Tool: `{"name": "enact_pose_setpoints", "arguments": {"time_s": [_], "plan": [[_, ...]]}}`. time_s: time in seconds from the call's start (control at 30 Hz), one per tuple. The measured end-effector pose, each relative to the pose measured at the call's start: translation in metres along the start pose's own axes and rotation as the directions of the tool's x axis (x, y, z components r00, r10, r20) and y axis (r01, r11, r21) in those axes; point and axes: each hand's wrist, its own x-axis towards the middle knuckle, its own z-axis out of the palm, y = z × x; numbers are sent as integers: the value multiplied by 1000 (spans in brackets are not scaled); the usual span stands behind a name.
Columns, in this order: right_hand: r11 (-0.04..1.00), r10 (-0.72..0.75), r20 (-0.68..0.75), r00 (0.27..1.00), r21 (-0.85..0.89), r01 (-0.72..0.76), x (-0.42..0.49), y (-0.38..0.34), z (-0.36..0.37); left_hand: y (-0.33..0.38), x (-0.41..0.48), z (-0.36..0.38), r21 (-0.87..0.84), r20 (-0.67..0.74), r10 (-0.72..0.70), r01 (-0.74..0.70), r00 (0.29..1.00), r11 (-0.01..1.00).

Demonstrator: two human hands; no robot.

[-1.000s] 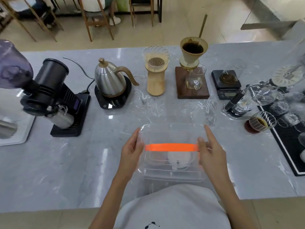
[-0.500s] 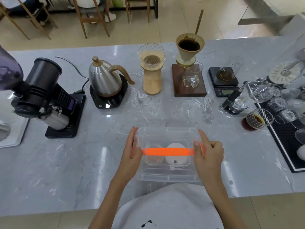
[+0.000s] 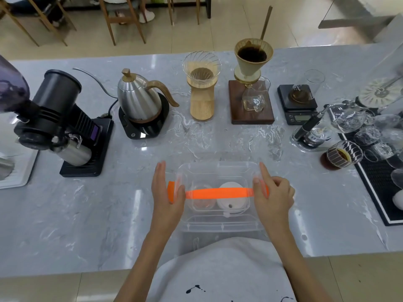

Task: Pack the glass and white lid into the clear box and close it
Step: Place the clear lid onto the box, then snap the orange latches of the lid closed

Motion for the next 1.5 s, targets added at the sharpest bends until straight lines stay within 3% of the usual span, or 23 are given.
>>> {"name": "enact_pose_setpoints", "arguments": {"time_s": [0.07,0.13,0.2,0.33,0.5,0.67,0.83,1.17,1.27,1.37,1.5], "plan": [[977,116,114,987,167,-134,0,7,3,-1,0,-5,-131,61,-303,309,951,942],[882,190,259,947,378,-280,-1,11,3,-3,0,-7,-200,129,-427,446,895,873],[803,210,346,914,472,-363,-4,11,2,6,-2,-5,-131,55,-310,314,949,940],[798,213,344,914,479,-366,-5,12,1,22,-11,7,86,-102,-72,80,992,993],[801,222,304,926,484,-351,-5,12,1,26,-17,18,280,-172,-8,57,985,958],[828,202,184,962,492,-268,-7,8,-1,29,-18,19,142,-172,-92,117,981,983],[967,98,46,994,232,-106,-12,1,0,23,-17,20,131,-185,-105,130,977,983],[998,-14,-39,999,68,16,-15,-5,-2,17,-14,19,50,-163,-145,155,976,987],[991,-28,43,999,135,22,-11,1,-9,14,-10,13,-87,-108,-198,189,974,978],[863,-18,331,943,481,-152,-15,13,-24,4,-19,-3,-195,22,-156,158,987,968],[808,-252,488,836,582,-96,-38,37,-37,-15,-51,-20,-171,221,-38,77,975,982]]}}
